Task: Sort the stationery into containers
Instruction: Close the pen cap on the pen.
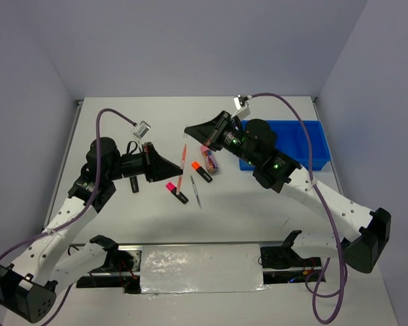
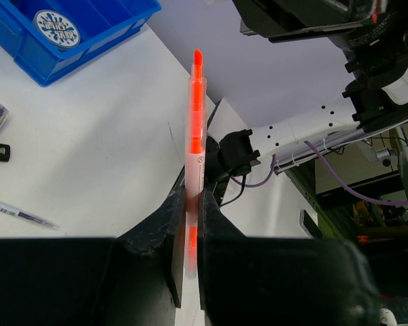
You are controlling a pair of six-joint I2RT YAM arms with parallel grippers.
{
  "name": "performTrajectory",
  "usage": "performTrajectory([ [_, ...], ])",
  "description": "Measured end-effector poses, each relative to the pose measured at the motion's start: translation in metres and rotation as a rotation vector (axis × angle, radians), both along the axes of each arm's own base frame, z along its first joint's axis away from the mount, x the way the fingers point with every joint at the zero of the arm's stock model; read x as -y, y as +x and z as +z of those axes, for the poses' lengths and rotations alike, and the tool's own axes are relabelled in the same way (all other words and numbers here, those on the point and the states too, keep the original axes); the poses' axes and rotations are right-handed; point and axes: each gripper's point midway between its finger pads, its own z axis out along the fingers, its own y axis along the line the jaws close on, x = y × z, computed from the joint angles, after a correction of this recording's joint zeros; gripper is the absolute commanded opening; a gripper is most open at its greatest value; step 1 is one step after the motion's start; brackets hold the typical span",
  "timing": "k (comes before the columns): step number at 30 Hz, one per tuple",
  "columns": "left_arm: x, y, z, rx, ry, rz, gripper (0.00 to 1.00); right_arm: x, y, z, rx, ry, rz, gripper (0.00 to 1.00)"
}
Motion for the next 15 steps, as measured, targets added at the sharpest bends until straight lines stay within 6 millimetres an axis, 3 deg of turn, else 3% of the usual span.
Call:
performTrajectory([
  [15,0.0012,0.0060,0.0014,0.012,-0.006,0.013,0.00,0.0007,-0.0013,-0.0009,0.039,-0.031,0.006,0.00],
])
